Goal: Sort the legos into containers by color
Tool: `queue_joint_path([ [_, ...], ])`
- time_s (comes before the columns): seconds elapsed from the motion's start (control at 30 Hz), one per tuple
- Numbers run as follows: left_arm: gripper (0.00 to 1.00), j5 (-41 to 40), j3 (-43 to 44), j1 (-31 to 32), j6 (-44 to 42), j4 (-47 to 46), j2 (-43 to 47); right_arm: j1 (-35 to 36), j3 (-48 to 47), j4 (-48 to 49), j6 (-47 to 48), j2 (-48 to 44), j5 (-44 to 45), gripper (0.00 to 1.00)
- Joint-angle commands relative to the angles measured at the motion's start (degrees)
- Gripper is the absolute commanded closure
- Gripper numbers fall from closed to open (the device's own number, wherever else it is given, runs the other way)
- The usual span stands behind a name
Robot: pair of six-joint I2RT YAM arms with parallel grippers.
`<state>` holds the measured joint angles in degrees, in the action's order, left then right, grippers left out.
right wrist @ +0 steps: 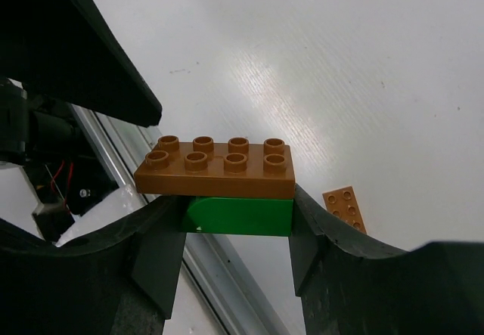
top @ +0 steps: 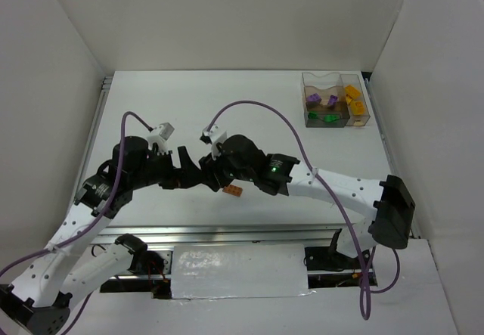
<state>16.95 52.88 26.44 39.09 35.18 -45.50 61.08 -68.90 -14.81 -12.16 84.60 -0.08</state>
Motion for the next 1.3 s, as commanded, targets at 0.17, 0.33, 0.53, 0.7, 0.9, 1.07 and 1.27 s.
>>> queue_joint_path([
  [0.17, 0.05, 3.18, 2.57, -0.24, 3.80, -3.10, 2.08, 5.28, 2.89, 6.63, 2.76, -5.85, 6.22, 0.81],
  [0.33, 0.01, -4.72, 4.68, -0.24, 3.80, 0.76, 4.80, 5.10, 5.00, 6.64, -0.75, -6.90, 15.09, 0.83],
  [0.53, 0.01, -5.71, 6.79, -0.24, 2.22, 1.56, 6.56, 4.75, 3.78, 3.73, -2.08, -7.25, 18.98, 0.83],
  [0.7, 0.02, -4.91, 6.01, -0.16, 3.09, -0.28, 5.16, 4.75, 9.56, 10.31, 1.69, -12.69, 11.44, 0.83],
  [0.9, 0.04, 0.35, 3.81, -0.24, 3.80, -3.26, 1.73, 5.45, 13.18, 14.63, 5.04, -17.71, 5.01, 0.82],
  [1.07, 0.05, 8.00, 1.18, -0.16, 5.11, -8.36, -1.00, 5.72, 10.29, 12.98, 6.63, -14.83, 4.11, 0.82],
  [1.27, 0.09, 9.42, 1.26, -0.24, 5.21, -9.16, -0.91, 5.98, 7.21, 12.43, 6.89, -11.74, 9.65, 0.82],
])
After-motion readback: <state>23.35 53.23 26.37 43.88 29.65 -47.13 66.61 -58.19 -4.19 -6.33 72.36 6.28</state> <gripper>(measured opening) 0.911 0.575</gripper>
